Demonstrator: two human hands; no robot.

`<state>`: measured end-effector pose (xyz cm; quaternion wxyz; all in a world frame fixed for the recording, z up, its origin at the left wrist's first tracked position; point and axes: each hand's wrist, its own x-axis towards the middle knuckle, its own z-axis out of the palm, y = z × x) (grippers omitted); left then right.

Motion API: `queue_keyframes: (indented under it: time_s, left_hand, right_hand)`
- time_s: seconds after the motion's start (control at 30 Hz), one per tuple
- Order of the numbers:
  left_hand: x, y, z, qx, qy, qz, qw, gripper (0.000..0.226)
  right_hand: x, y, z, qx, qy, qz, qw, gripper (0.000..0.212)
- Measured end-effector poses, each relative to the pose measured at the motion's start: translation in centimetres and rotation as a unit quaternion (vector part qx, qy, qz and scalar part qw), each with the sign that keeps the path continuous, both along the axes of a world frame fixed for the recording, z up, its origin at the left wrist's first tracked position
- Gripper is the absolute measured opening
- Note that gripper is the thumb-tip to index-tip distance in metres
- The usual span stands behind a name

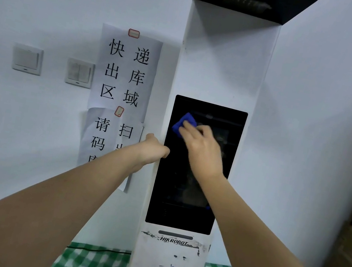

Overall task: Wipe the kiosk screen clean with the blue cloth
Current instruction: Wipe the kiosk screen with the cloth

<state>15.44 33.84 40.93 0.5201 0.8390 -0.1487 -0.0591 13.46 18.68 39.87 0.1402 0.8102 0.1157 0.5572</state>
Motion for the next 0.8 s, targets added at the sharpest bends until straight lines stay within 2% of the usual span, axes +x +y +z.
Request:
queue_keyframes:
  time_s: [0.1, 0.17, 0.23, 0.3, 0.33, 0.4, 0.47, 0.53, 0.6, 0.7, 0.8]
  left_hand:
    - [-0.2, -0.4, -0.1, -0.001, 0.001, -0.001, 1.0, 0.079]
    - [-0.3, -0.8, 0.0, -0.002, -0.001, -0.006, 1.0, 0.081]
    - [-0.5, -1.1, 0.1, -0.001, -0.001, -0.014, 1.0, 0.082]
    - [-0.6, -1.2, 0.1, 0.006, -0.001, -0.019, 1.0, 0.085]
    - [-0.6, -1.3, 0.0, 0.008, -0.004, -0.015, 1.0, 0.086]
    - [-0.4, -1.4, -0.2, 0.007, -0.008, -0.006, 1.0, 0.09]
    - [-0.5, -1.6, -0.3, 0.006, -0.014, -0.007, 1.0, 0.091]
    - [-0.7, -1.8, -0.2, 0.006, -0.018, -0.009, 1.0, 0.09]
    - [-0.7, -1.8, -0.1, 0.008, -0.018, -0.009, 1.0, 0.09]
    - [-0.7, -1.7, -0.1, 0.012, -0.016, -0.01, 1.0, 0.09]
    - [-0.8, -2.0, -0.2, 0.002, -0.016, -0.001, 1.0, 0.091]
  right_hand:
    - [-0.2, -0.1, -1.4, -0.114, 0.067, 0.007, 0.991, 0.052]
    - [-0.4, -1.0, -0.3, -0.137, 0.059, -0.006, 0.989, 0.045]
    - [-0.5, -1.6, 1.0, -0.066, 0.008, -0.013, 0.998, 0.038]
    - [-0.6, -1.4, 1.2, 0.024, -0.024, -0.015, 0.999, 0.046]
    - [-0.5, -1.0, 0.7, 0.038, -0.027, -0.014, 0.999, 0.049]
    - [-0.4, -0.3, -0.6, 0.003, 0.005, -0.003, 1.0, 0.049]
    - [-0.7, -0.4, -1.2, -0.075, 0.048, 0.012, 0.996, 0.05]
    - [-1.1, -1.6, -0.1, -0.125, 0.053, 0.011, 0.991, 0.04]
    - [-1.4, -2.7, 1.2, -0.076, 0.016, -0.008, 0.997, 0.034]
    - [-1.3, -2.5, 1.1, 0.045, -0.024, -0.023, 0.998, 0.052]
    - [-1.2, -1.6, -0.7, -0.01, 0.023, -0.02, 0.999, 0.053]
